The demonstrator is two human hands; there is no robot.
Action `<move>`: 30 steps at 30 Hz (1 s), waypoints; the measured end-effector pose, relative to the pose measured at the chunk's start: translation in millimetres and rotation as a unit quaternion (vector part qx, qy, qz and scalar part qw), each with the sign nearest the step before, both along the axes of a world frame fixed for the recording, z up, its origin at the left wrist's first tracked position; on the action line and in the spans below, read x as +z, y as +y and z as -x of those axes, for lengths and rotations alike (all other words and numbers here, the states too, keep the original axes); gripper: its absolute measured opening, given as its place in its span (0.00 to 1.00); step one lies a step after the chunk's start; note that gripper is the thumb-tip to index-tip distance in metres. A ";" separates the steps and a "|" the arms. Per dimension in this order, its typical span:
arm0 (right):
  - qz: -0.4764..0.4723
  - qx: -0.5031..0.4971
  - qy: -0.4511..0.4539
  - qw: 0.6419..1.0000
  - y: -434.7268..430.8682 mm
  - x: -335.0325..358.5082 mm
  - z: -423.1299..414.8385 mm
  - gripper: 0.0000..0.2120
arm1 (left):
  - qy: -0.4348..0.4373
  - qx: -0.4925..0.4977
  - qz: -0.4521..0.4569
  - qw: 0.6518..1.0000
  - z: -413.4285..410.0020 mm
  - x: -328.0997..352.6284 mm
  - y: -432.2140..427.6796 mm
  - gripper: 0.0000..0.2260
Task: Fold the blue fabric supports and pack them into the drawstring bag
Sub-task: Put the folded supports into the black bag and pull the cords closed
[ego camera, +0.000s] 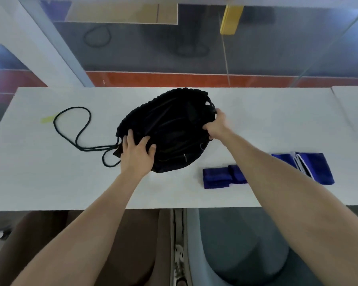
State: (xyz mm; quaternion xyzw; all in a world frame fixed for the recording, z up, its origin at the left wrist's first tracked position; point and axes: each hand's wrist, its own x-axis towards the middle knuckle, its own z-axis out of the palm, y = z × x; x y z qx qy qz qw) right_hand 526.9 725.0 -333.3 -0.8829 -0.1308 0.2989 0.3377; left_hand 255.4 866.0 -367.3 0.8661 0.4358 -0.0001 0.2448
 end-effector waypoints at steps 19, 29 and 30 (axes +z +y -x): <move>0.070 0.005 -0.159 0.985 -195.2 18.4 -41.6 0.15 | -0.119 -0.134 -0.113 0.977 -115.8 25.8 -101.4 0.03; 0.191 0.333 -0.175 0.907 -208.6 -20.8 12.5 0.29 | 0.102 -0.197 0.034 0.975 -77.3 -13.9 -168.1 0.27; 0.200 0.340 -0.178 0.902 -209.8 -22.6 14.5 0.29 | 0.120 -0.186 0.035 0.975 -75.7 -14.9 -168.3 0.28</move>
